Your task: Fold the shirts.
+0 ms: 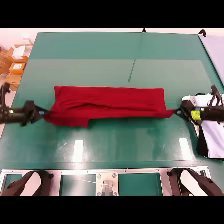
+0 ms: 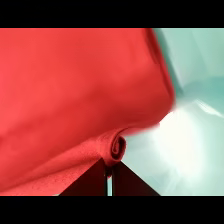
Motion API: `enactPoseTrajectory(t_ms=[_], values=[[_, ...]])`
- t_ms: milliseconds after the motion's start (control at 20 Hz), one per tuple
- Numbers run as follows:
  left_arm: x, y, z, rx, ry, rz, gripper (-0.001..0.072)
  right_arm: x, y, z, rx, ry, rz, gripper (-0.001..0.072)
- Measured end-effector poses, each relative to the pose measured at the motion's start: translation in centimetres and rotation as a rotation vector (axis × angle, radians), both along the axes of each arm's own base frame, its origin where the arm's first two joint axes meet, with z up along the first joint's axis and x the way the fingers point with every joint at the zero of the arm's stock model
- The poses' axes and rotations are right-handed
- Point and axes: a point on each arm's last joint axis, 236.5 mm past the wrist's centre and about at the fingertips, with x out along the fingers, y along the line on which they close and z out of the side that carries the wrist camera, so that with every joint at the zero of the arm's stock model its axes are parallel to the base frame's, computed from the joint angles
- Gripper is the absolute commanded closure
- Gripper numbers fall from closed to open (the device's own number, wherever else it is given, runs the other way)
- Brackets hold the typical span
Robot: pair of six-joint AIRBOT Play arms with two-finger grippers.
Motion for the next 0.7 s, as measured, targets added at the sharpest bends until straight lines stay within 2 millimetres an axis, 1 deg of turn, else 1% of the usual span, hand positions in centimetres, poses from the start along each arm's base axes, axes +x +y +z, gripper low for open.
enactPoseTrajectory(t_ms=[50, 150, 250, 350, 400, 450, 500, 550, 600, 650, 700], values=[[1.4, 0.0, 0.3, 0.005, -0.017, -0.008, 0.0686, 1.4, 0.1, 0.1, 0.000, -0.005, 0.006, 0.0697], [4.5, -0.5, 0.4, 0.011, -0.035, -0.032, 0.0686, 4.2, 0.1, 0.0, 0.004, -0.011, 0.008, 0.0696], [8.1, -0.7, -0.5, 0.018, -0.037, -0.045, 0.0685, 6.9, 0.0, -0.7, 0.009, -0.007, 0.010, 0.0696], [11.3, -0.9, -1.8, 0.015, -0.028, -0.057, 0.0684, 9.4, -0.2, -1.9, 0.024, 0.009, -0.002, 0.0695], [12.7, -1.0, -2.7, 0.015, -0.018, -0.064, 0.0621, 10.6, -0.2, -2.6, 0.037, 0.016, -0.009, 0.0694], [14.1, -1.1, -3.6, 0.017, -0.014, -0.065, 0.0322, 12.0, -0.3, -3.4, 0.053, 0.018, -0.023, 0.0621], [15.7, -1.3, -4.3, 0.015, -0.017, -0.059, 0.0145, 13.4, -0.3, -4.0, 0.070, 0.016, -0.039, 0.0447], [17.4, -1.3, -4.9, 0.011, -0.027, -0.043, 0.0140, 15.1, -0.5, -4.4, 0.091, 0.001, -0.063, 0.0371], [18.9, -1.3, -5.0, 0.009, -0.046, -0.024, 0.0140, 16.7, -0.8, -4.4, 0.107, -0.019, -0.082, 0.0370], [20.3, -1.2, -4.6, -0.001, -0.072, -0.001, 0.0140, 18.2, -1.2, -4.2, 0.118, -0.042, -0.087, 0.0370], [21.6, -0.7, -4.1, 0.000, -0.101, 0.021, 0.0140, 19.2, -1.8, -3.8, 0.120, -0.066, -0.080, 0.0346]])
